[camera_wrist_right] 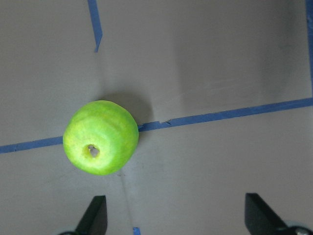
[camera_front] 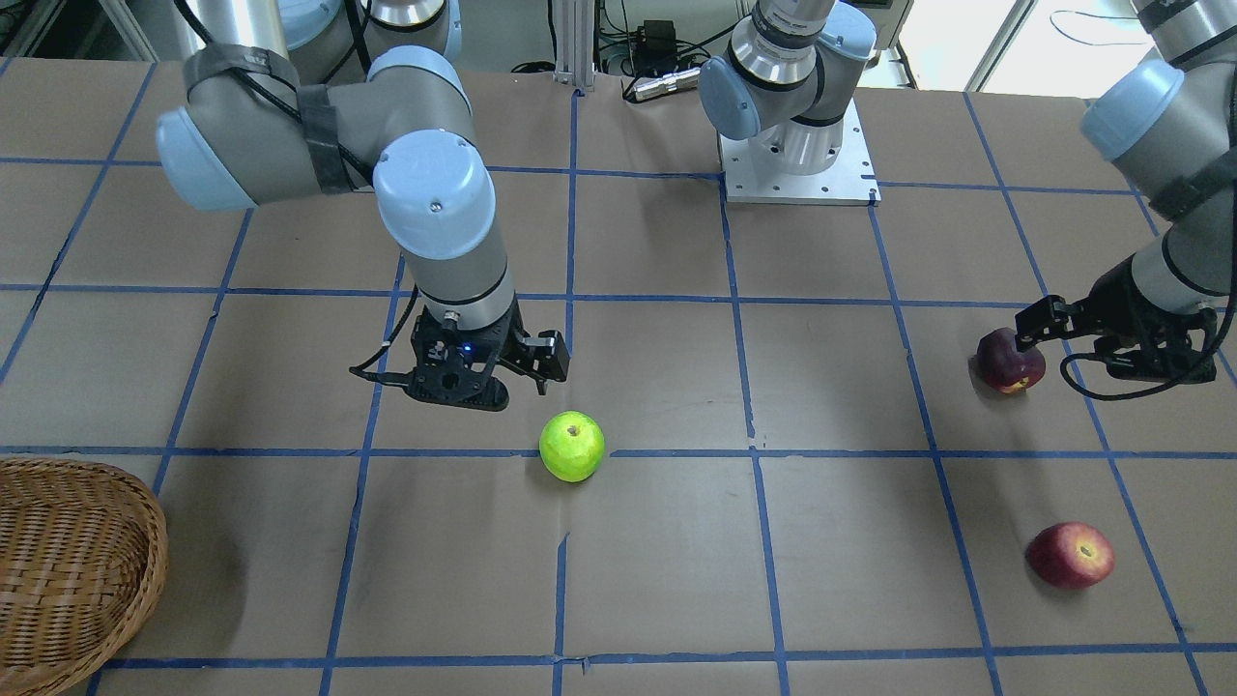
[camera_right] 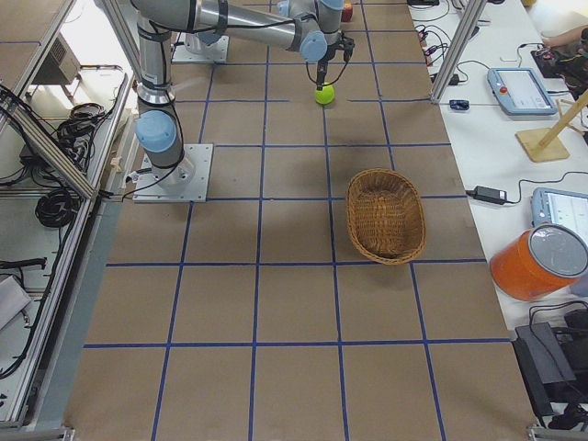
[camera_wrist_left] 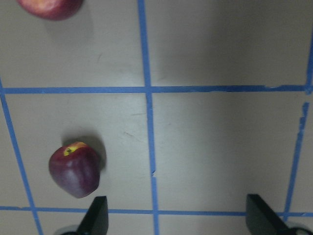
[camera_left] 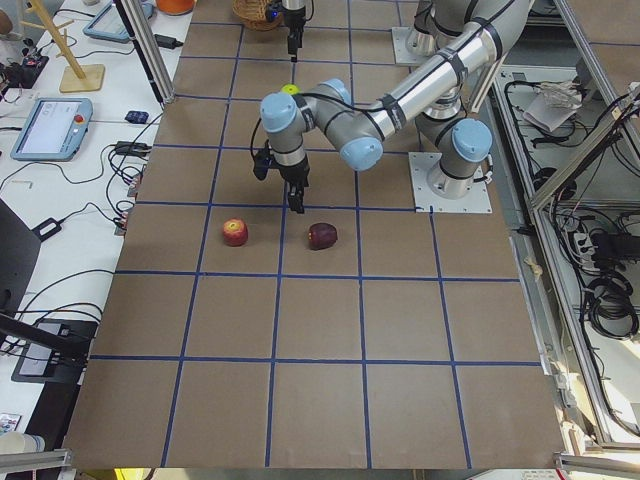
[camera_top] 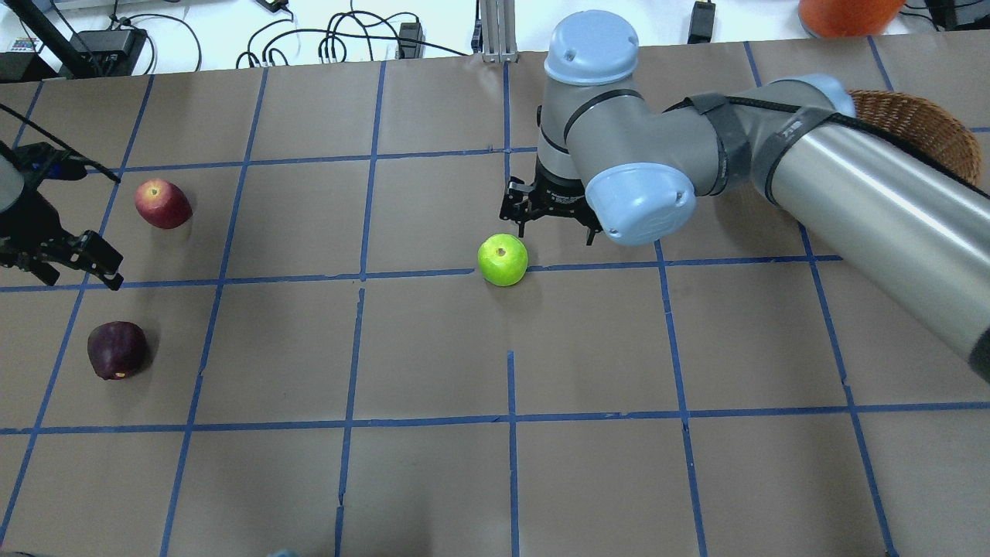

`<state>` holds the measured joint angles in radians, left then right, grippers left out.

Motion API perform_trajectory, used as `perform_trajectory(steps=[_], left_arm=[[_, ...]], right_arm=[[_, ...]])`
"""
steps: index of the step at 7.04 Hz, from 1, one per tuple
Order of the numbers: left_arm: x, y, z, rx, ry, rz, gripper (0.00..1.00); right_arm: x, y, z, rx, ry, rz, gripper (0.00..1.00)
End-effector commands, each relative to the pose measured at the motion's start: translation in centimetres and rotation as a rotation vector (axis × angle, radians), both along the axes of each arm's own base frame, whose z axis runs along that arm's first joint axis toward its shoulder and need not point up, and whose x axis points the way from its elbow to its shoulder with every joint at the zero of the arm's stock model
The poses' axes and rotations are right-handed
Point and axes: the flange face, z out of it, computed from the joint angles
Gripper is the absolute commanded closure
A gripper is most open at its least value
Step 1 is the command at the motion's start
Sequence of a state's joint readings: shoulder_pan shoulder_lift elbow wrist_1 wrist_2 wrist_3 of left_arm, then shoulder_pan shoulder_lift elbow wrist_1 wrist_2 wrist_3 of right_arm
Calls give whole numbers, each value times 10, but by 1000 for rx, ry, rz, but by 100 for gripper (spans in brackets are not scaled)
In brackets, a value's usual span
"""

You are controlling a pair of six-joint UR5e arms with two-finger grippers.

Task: Put all apples into basket
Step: 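Grasp green apple with right gripper while left grasps purple apple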

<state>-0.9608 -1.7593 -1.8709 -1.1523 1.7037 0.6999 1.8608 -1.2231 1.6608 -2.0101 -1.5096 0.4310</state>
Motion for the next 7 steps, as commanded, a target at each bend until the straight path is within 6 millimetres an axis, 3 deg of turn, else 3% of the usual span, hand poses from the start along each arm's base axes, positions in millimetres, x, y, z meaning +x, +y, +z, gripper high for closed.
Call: perform_trajectory(steps=[1,2,4,6,7], left_arm=[[10,40,-70,13,16,17,0],[10,40,-79,30,28,11,0],[15,35,-97,48,31,7,0],[17,32,-111,36,24,9,0],[18,31,-119,41,30,9,0]], right_arm=[[18,-7,-37,12,-6,33,0],[28,-6,-47,8,-9,53,0],[42,-28,-42,-9,-54,57,0],[51,-45,-71,10,-55,58,0],[54,-43,-77,25,-66,60,0]])
